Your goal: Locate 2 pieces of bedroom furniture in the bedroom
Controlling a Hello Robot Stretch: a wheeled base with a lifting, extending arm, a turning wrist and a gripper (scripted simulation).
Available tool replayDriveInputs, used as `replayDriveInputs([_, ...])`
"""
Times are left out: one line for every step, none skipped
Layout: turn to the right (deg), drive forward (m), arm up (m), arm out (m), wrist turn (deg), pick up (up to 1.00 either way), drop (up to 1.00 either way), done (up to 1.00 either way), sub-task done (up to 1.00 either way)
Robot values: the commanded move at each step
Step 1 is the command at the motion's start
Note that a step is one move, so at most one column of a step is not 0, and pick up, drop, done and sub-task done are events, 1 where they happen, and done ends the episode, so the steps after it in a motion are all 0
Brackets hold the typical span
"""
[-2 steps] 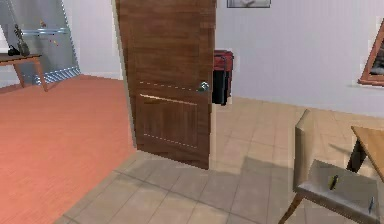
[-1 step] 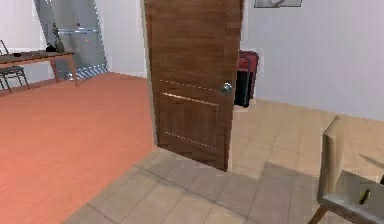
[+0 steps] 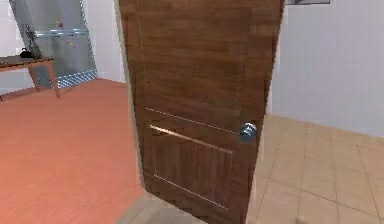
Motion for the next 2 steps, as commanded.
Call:
replayDriveInputs([-45.0, 0.00, 0.00, 0.00, 0.0, 0.00, 0.00, 0.00, 0.00])
replayDriveInputs([-12.0, 0.00, 0.00, 0.00, 0.0, 0.00, 0.00, 0.00, 0.00])
